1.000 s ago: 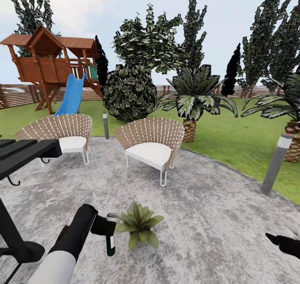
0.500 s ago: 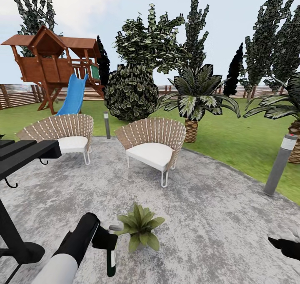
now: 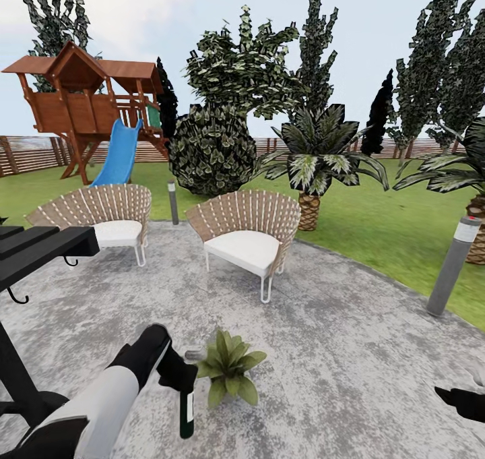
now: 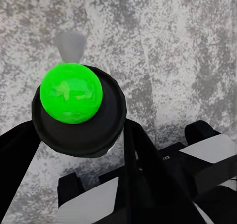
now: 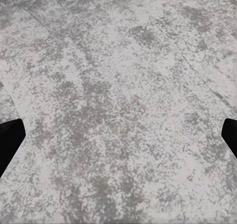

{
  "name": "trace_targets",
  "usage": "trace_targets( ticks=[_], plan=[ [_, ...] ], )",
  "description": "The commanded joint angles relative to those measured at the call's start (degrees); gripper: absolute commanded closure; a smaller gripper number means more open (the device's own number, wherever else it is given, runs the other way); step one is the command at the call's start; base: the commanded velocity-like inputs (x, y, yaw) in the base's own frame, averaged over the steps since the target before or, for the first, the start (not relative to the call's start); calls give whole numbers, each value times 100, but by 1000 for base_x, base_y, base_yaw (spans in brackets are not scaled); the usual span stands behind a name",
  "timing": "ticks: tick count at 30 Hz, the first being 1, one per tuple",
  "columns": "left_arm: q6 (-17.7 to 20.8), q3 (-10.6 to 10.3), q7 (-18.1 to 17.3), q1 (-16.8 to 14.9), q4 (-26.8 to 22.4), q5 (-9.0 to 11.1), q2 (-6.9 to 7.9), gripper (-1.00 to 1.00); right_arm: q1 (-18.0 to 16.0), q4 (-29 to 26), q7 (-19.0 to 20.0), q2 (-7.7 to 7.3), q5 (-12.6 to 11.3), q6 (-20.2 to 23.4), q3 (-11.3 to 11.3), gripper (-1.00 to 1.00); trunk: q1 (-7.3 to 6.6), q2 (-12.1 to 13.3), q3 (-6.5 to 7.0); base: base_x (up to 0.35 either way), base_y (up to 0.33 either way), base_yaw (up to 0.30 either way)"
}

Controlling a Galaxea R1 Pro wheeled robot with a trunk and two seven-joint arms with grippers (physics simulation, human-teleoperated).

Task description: Pick up the pesticide atomizer in the garden and spray insectifuge to fully cover both potted plants in the garden.

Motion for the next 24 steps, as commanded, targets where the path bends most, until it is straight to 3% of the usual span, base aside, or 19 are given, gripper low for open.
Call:
trace_targets(
  ticks=[1, 6, 17, 24],
  plan=[
    [26, 42, -42, -29, 0, -64, -8, 100, -7, -9, 45, 0, 40, 16, -11, -100, 0, -3, -7, 0, 0, 0],
    [27, 41, -42, -79, 85, -62, -52, 100, -10, -6, 44, 0, 40, 13, -17, -100, 0, -3, -7, 69, 0, 0],
    [26, 41, -42, -80, 357, -62, -47, 100, -8, -5, 41, 3, 37, -34, -17, -100, 0, -3, -7, 258, 0, 0],
    [26, 41, -37, -77, 415, -62, -42, 100, -8, -5, 46, 0, 37, -34, -20, -100, 0, -3, -30, 60, 0, 0]
  ],
)
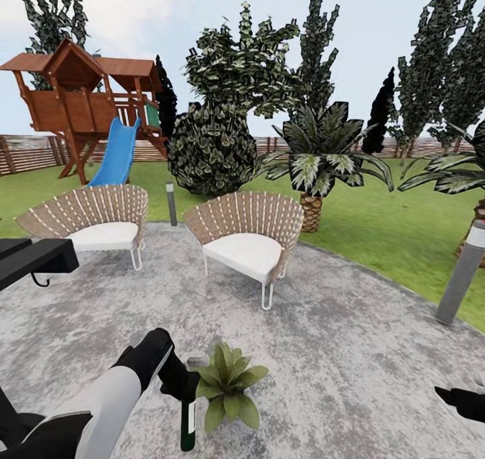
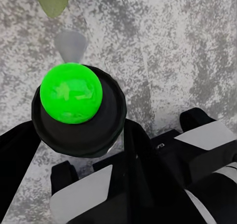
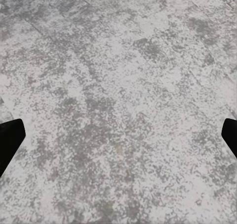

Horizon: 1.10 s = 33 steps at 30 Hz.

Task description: Pick up the pesticide atomizer in the garden and spray insectifuge to fully cover both potted plants in the garden.

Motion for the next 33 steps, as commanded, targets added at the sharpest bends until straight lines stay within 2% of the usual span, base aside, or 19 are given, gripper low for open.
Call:
trace_targets(
  ticks=[1, 33],
  plan=[
    [28, 42, -43, -3, -8, -56, -5, 100, -7, -7, 44, 0, 36, 14, -9, -100, -1, -4, -15, 7, 0, 0],
    [19, 51, -37, 1, -6, -61, 36, 100, -7, -7, 25, 9, 44, 14, -7, -100, -1, -4, -306, 0, 0, 0]
  ],
)
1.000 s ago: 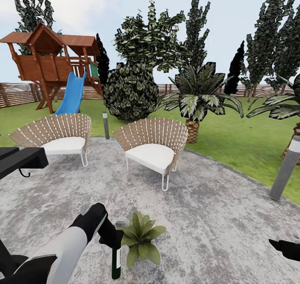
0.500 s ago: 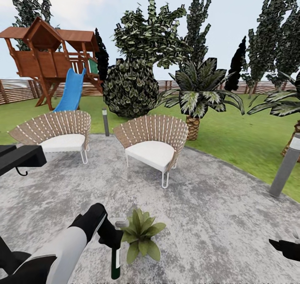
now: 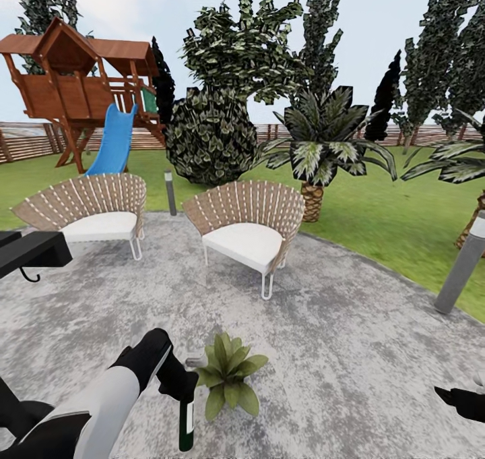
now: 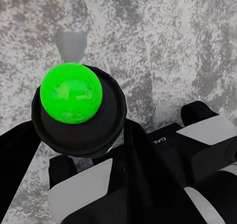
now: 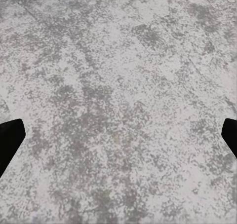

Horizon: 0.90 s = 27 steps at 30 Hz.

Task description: Pick up the pesticide atomizer in the garden and spray insectifuge to fully cover both potted plants in the garden.

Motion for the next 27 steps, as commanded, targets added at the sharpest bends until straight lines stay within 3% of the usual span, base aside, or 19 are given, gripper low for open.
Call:
trace_targets(
  ticks=[1, 11, 27],
  plan=[
    [29, 43, -41, -2, -9, -54, -4, 100, -7, -7, 44, 0, 36, 14, -9, -100, -1, -3, -16, 0, 0, 0],
    [20, 43, -41, -2, -9, -54, -1, 100, -7, 2, 18, 0, 36, 14, -9, -100, -1, -3, -101, 0, 0, 0],
    [20, 46, -41, -2, -9, -54, -1, 100, -7, 27, 49, 0, 28, 10, -27, -100, -1, -3, -108, 7, 0, 0]
  ],
)
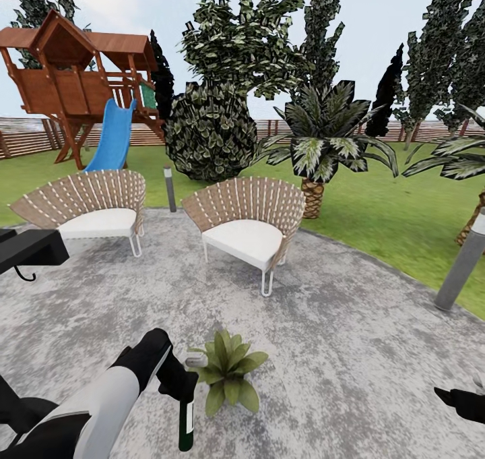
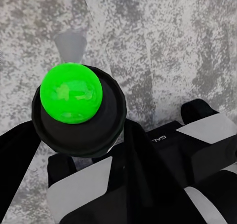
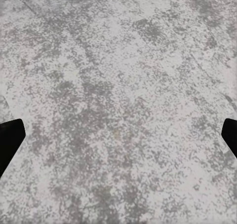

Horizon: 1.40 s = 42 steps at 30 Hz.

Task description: Pick up the pesticide atomizer in the garden and spray insectifuge to fully cover both potted plants in the garden.

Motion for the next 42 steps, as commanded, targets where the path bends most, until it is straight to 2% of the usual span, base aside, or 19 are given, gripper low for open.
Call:
trace_targets(
  ticks=[1, 9, 23, 35, 42],
  plan=[
    [27, 44, -41, -2, -9, -58, -5, 100, -8, -7, 46, 0, 37, 16, -10, -100, 0, -3, -6, 90, 0, 0],
    [27, 39, -41, -2, -9, -58, -7, 100, -7, -6, 45, 0, 36, 17, -9, -100, 0, -3, -9, 158, 0, 10],
    [27, 46, -41, -2, -9, -58, -5, 100, -8, 1, 40, 0, 45, 5, -9, -100, 0, -3, -33, 14, 0, 51],
    [27, 47, -41, -2, -7, -58, -5, 100, -8, 3, 40, 0, 53, 9, -6, -100, 0, -3, -33, 240, 100, 0],
    [27, 36, -41, -2, 4, -58, -9, 100, -9, 3, 40, 0, 123, 9, -5, -100, 0, -3, -37, 51, 17, 0]
  ],
)
